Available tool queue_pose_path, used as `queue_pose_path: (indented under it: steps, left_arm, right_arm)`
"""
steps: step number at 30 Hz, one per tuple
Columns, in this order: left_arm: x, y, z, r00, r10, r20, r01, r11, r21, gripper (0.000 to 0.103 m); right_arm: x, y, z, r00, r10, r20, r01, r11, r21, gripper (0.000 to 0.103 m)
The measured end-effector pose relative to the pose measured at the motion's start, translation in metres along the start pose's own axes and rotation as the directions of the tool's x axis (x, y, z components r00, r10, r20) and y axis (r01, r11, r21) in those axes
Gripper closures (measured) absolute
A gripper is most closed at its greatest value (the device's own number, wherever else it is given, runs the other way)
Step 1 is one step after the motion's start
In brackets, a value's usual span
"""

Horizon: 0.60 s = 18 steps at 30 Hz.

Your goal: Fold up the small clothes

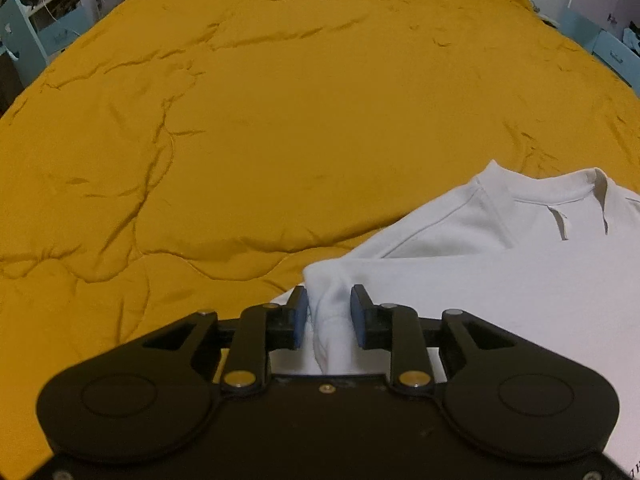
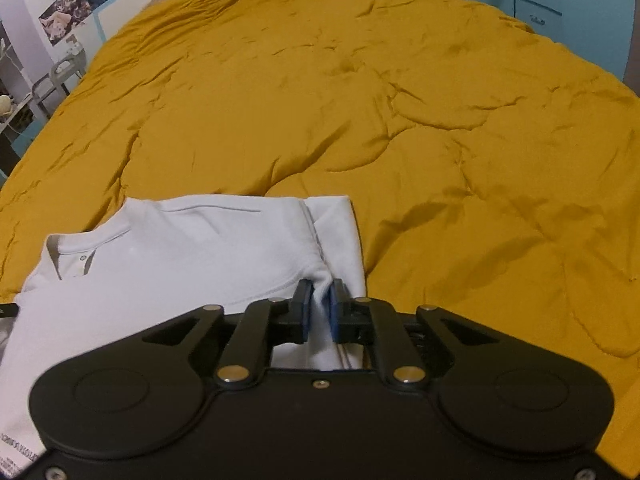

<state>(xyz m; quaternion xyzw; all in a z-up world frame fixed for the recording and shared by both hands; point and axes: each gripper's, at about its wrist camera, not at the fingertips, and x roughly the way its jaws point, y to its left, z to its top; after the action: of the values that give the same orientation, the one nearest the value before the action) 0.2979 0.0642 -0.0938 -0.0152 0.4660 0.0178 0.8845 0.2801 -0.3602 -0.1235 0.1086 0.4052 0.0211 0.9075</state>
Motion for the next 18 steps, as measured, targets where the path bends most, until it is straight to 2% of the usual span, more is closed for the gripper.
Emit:
queue_pose_path:
  steps: [4, 8, 10, 12, 15, 18]
  left_arm:
    - [-0.032, -0.009, -0.002, 0.999, 0.031, 0.031, -0.032, 0.999, 0.027, 0.065]
    - [-0.083, -0.022, -0.020, 0.998, -0.003, 0.067, 0.000, 0.999, 0.040, 0.059]
    - [-0.108, -0.034, -0.038, 0.996, -0.022, 0.083, 0.017, 0.998, 0.057, 0.057]
    - [-0.129, -0.046, -0.062, 0.995, -0.044, 0.087, 0.038, 0.997, 0.071, 0.055]
    - [-0.147, -0.057, -0.101, 0.994, -0.095, 0.059, 0.092, 0.994, 0.055, 0.055]
    - [-0.151, -0.062, -0.133, 0.993, -0.112, 0.023, 0.111, 0.993, 0.048, 0.055]
  right_arm:
    - [-0.029, 0.014, 0.003, 0.997, -0.035, 0.065, 0.039, 0.997, -0.067, 0.076]
    - [-0.075, 0.046, -0.004, 0.991, 0.035, 0.132, -0.014, 0.988, -0.151, 0.071]
    - [-0.096, 0.062, -0.014, 0.985, 0.093, 0.144, -0.066, 0.982, -0.180, 0.062]
    - [-0.112, 0.078, -0.030, 0.980, 0.142, 0.138, -0.110, 0.970, -0.216, 0.059]
    - [-0.126, 0.095, -0.061, 0.976, 0.198, 0.093, -0.170, 0.953, -0.251, 0.058]
    - [-0.128, 0.103, -0.093, 0.975, 0.219, 0.032, -0.202, 0.940, -0.275, 0.058]
